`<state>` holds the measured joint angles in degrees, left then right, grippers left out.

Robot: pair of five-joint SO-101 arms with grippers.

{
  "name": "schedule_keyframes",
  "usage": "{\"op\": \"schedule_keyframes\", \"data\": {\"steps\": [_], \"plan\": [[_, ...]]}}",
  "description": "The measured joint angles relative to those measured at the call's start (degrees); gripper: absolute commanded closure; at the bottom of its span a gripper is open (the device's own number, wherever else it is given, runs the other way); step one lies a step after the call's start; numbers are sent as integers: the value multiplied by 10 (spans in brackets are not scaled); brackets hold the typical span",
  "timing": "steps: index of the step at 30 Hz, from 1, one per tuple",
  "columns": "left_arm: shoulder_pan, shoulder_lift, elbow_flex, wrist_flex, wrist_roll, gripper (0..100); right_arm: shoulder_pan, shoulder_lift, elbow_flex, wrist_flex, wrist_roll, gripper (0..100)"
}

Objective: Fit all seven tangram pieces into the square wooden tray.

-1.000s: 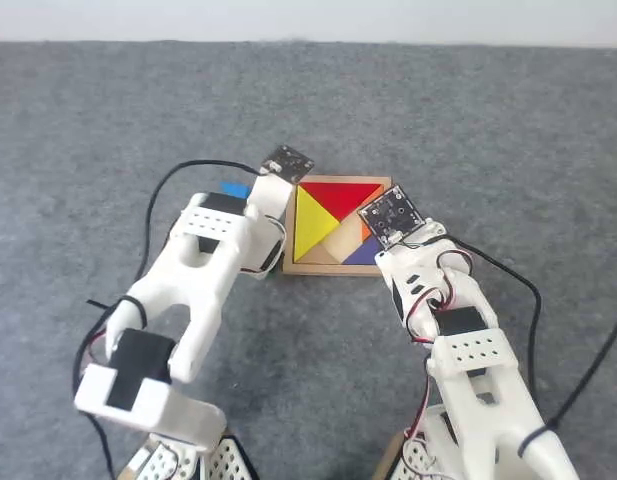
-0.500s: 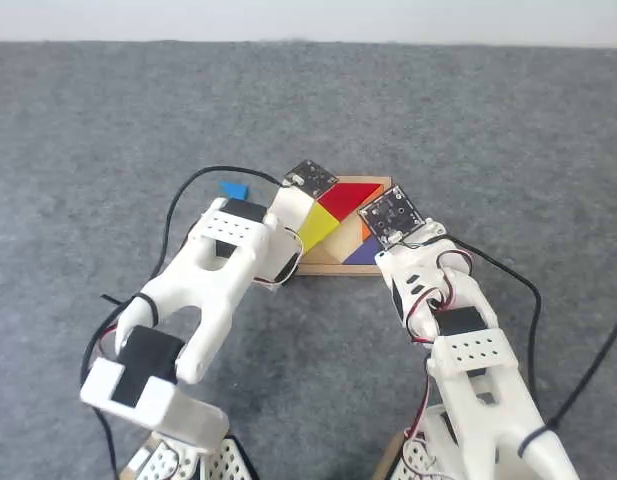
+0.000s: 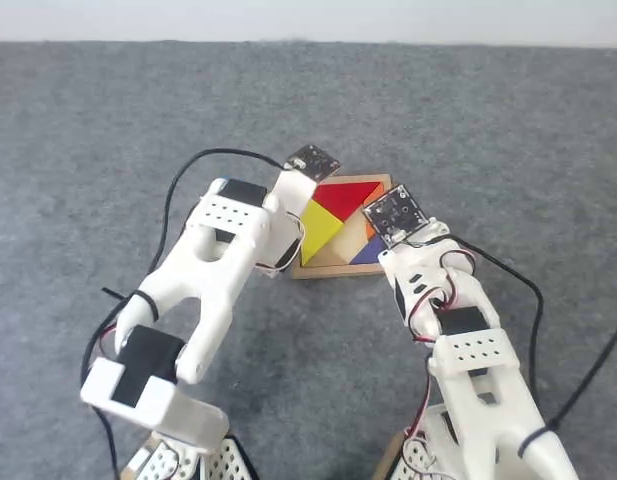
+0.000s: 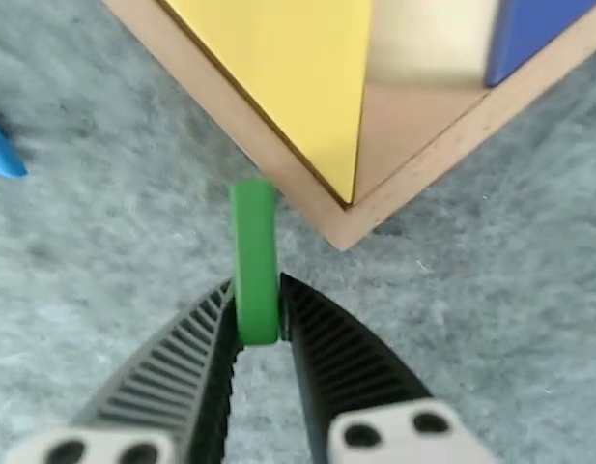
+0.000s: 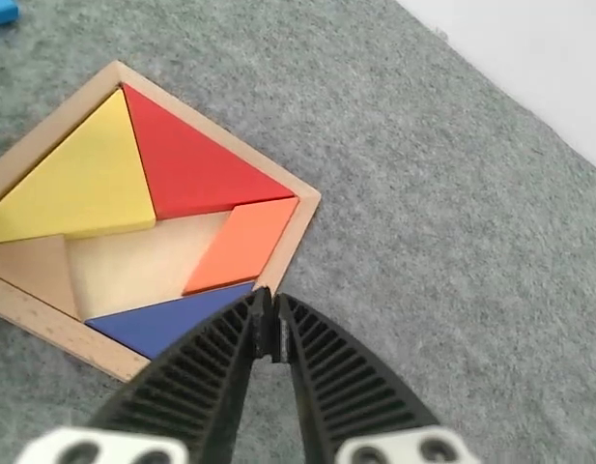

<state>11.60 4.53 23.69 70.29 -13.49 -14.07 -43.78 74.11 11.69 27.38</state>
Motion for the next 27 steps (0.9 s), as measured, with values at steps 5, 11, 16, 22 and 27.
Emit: {"op": "schedule_keyframes", "data": {"steps": [5, 11, 16, 22, 27], "plan": [[2, -17, -4, 14, 0, 988, 0, 0, 0, 0, 0, 991], [67, -165, 40, 11, 12, 988, 18, 0, 0, -3, -4, 991], [113, -218, 62, -72, 70, 988, 70, 0, 0, -11, -69, 991], [137, -149, 62, -175, 138, 988, 105, 0, -1, -11, -112, 991], [198, -104, 62, -217, 166, 988, 105, 0, -1, -11, -115, 991]]}}
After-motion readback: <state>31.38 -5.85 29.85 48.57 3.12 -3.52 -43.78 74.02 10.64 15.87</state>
